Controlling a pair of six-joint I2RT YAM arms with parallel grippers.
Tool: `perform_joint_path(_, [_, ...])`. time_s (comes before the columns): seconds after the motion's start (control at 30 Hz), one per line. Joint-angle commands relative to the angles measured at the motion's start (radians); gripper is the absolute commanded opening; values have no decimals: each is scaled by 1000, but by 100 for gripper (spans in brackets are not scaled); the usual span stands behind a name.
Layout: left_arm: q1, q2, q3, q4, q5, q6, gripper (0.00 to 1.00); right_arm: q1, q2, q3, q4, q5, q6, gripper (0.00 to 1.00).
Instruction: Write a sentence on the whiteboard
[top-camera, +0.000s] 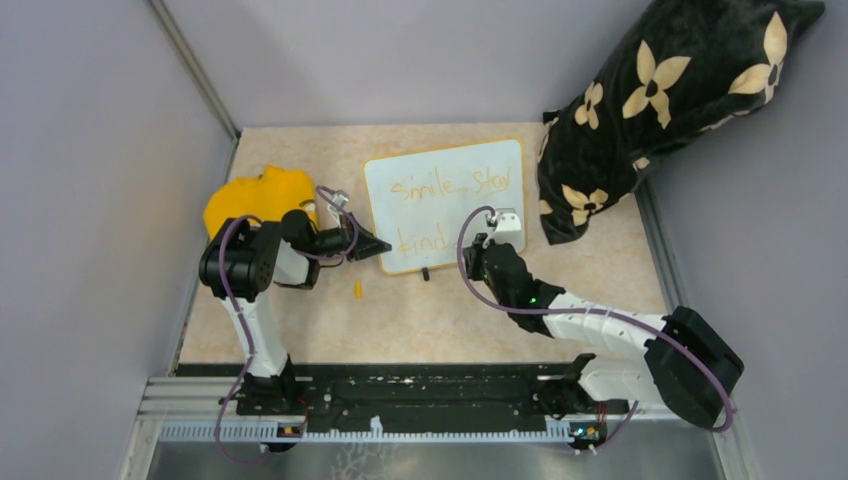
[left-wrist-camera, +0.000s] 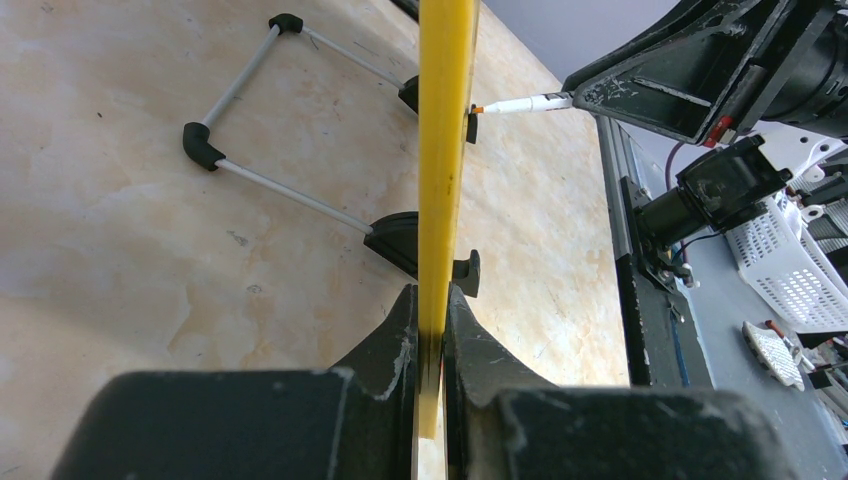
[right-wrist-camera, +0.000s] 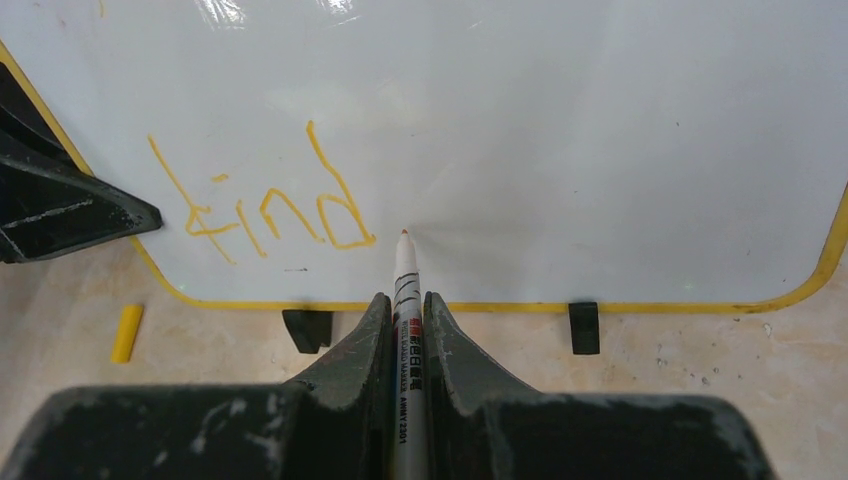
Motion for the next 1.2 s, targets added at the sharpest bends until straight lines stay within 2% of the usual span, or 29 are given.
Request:
perform_joint_path(0.0, [3,37,3,-66,-42,7,0,-3,13,51,48,8,-1,0])
perform_joint_path(0.47, [3,37,4,-68,-42,6,0,-8,38,38,42,19,0,0])
perform_joint_path(1.17, [-3,35,5,-84,-42,17,0,-9,-24,-10,10,30,18,0])
